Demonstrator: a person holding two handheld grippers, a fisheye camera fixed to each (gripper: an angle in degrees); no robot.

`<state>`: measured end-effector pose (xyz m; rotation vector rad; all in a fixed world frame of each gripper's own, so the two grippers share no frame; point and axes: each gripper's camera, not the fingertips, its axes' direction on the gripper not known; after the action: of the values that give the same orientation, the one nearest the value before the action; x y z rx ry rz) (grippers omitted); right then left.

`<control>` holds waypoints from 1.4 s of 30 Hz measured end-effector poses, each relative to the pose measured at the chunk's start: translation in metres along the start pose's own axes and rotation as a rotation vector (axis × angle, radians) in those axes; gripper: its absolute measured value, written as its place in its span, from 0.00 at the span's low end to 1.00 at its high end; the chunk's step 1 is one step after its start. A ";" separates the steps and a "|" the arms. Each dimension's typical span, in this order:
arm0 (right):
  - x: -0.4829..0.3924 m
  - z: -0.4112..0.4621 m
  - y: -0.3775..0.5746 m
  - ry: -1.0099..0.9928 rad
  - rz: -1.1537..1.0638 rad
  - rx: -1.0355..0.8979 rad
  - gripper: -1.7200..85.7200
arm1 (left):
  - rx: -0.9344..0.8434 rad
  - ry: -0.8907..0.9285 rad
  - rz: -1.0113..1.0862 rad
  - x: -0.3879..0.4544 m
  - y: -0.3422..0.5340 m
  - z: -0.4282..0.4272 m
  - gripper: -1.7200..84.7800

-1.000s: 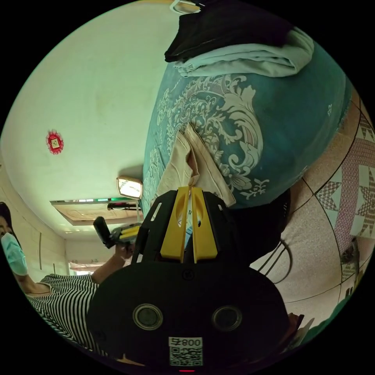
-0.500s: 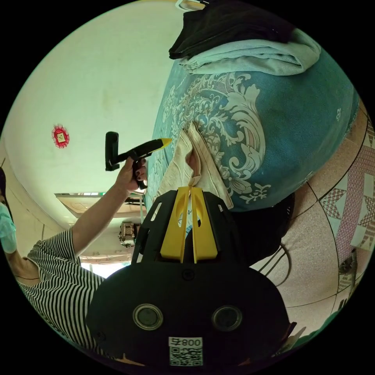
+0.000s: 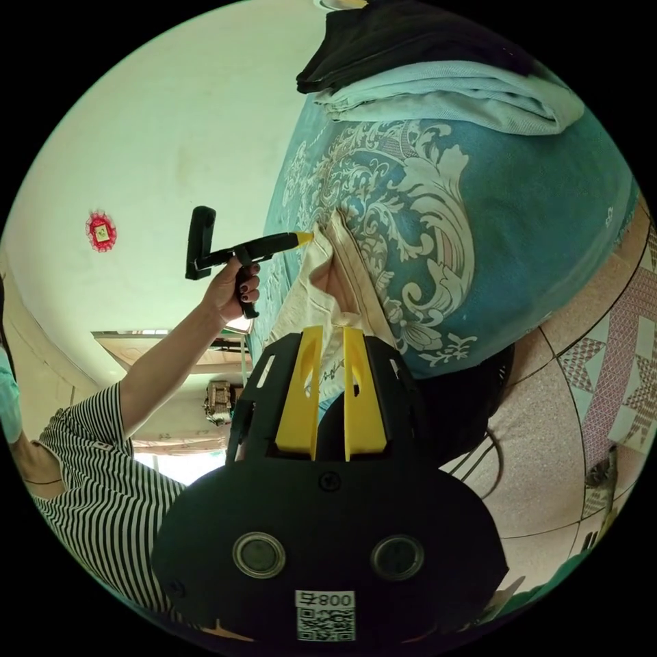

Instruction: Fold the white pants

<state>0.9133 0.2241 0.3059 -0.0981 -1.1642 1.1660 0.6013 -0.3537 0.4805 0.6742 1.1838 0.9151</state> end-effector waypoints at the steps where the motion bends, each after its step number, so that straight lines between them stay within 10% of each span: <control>1: 0.002 0.000 -0.002 0.006 0.006 -0.001 0.07 | 0.009 0.011 0.006 -0.002 0.004 0.001 0.03; 42: 0.047 0.018 0.019 -0.056 0.024 0.001 0.02 | -0.070 -0.001 0.089 0.033 -0.033 0.000 0.02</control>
<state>0.8837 0.2597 0.3335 -0.0788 -1.2145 1.1969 0.6129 -0.3410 0.4372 0.6750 1.1229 1.0260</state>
